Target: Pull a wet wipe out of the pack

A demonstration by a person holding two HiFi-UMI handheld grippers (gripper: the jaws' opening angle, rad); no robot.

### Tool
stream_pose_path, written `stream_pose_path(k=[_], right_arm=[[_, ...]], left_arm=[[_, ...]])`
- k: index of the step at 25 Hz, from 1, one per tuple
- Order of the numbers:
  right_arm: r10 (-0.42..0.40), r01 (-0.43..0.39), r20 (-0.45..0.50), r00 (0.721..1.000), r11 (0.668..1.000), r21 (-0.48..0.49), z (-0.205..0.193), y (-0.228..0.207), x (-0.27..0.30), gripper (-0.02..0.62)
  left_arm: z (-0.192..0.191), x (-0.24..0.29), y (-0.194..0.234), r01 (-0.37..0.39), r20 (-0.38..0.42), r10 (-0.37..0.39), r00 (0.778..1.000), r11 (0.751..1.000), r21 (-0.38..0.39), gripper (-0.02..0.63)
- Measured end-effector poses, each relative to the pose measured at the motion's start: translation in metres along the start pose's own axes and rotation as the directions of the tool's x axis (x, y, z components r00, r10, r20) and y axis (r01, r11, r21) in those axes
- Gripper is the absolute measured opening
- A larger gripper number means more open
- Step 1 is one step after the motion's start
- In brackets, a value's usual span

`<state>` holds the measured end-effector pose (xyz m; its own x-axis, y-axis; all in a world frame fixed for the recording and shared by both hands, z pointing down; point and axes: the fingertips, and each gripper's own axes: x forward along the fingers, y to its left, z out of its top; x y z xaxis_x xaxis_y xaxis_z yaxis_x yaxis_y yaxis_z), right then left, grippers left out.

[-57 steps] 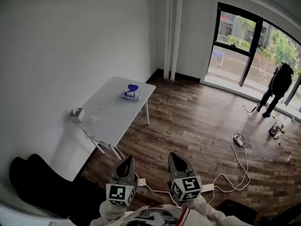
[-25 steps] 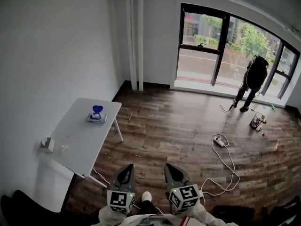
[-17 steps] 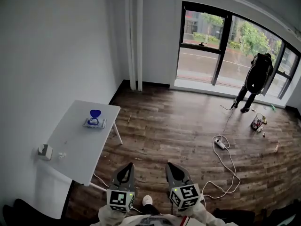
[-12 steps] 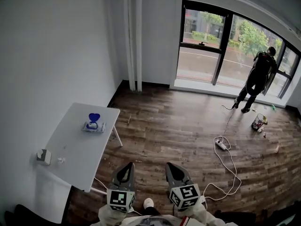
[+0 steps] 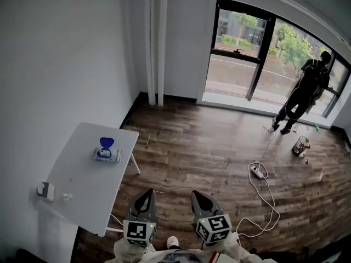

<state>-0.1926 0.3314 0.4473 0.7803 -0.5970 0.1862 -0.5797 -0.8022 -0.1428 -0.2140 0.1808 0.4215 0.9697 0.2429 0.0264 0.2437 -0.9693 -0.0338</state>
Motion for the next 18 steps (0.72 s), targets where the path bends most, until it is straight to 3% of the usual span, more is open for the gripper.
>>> stream_pose_path(k=[8, 18], right_arm=[[-0.047, 0.047, -0.004, 0.999, 0.999, 0.005, -0.001, -0.014, 0.029, 0.005], [-0.094, 0.094, 0.001, 0.996, 0.995, 0.018, 0.007, -0.032, 0.040, 0.006]], left_arm=[[0.002, 0.033, 0.030, 0.012, 0.027, -0.012, 1.000, 1.000, -0.007, 0.005], [0.003, 0.058, 0.026, 0.060, 0.040, -0.060, 0.997, 0.998, -0.019, 0.005]])
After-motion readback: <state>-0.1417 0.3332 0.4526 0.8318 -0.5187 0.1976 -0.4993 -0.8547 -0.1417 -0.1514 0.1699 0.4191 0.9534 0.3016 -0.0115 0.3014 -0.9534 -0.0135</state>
